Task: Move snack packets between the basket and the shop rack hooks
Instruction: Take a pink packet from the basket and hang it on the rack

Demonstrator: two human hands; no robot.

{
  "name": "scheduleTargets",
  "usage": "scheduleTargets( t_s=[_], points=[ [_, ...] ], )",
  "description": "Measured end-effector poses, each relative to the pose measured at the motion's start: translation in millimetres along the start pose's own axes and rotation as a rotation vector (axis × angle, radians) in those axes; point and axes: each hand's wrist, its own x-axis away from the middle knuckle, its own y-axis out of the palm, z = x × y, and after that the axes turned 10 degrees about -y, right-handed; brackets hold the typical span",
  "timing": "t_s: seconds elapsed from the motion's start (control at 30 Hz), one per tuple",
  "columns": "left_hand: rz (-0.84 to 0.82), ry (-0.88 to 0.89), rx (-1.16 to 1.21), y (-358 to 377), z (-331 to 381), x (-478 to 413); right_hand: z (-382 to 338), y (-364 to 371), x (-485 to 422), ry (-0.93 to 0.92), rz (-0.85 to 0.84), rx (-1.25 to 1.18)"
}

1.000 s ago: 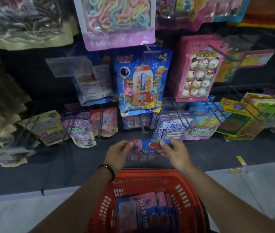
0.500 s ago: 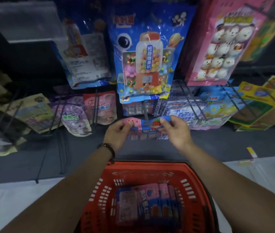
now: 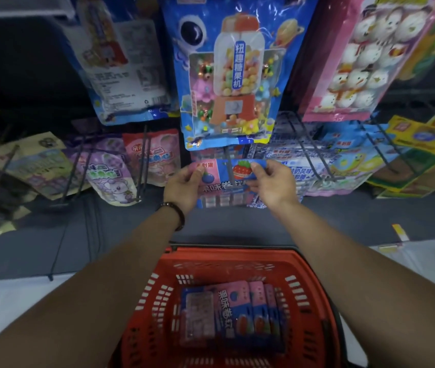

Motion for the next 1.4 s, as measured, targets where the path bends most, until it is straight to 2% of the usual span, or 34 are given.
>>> scheduleTargets(
  t_s=[0.23, 0.4, 0.5, 0.57, 0.6, 0.7, 0.77, 0.83, 0.9, 1.07, 1.2, 1.4],
  points=[
    [-0.020, 0.003, -0.075, -2, 13, 0, 13, 1, 11, -0.009, 0.007, -0.014],
    [-0.009, -0.025, -0.236, -22, -4, -7, 45, -12, 71, 0.034, 0.045, 0.123],
    [-0.065, -0.119, -0.290, -25, -9, 43, 96, -21, 118, 0.152, -0.092, 0.299],
    [-0.196, -0.233, -0.353, -30, -29, 72, 135, -21, 145, 0.232, -0.206, 0.378],
    [-0.264, -0.235, -0.437, -35, -43, 84, 149, -18, 156, 0.286, -0.282, 0.423],
    [-0.385, -0.064, -0.743, -51, -77, 114, 188, -9, 186, 0.478, -0.555, 0.660],
    [-0.446, 0.019, -0.955, -55, -90, 121, 219, -1, 205, 0.558, -0.616, 0.731],
    [-0.557, 0.071, -1.241, -49, -91, 124, 251, 6, 220, 0.619, -0.577, 0.707],
    [-0.666, 0.097, -1.411, -40, -93, 120, 275, 12, 229, 0.682, -0.508, 0.674],
    [-0.693, 0.009, -1.419, -35, -110, 101, 293, 26, 236, 0.740, -0.459, 0.612],
    [-0.691, -0.018, -1.400, -37, -111, 88, 278, 35, 229, 0.754, -0.447, 0.606],
    [-0.707, -0.061, -1.409, -39, -112, 90, 270, 50, 229, 0.771, -0.460, 0.466]
  ],
)
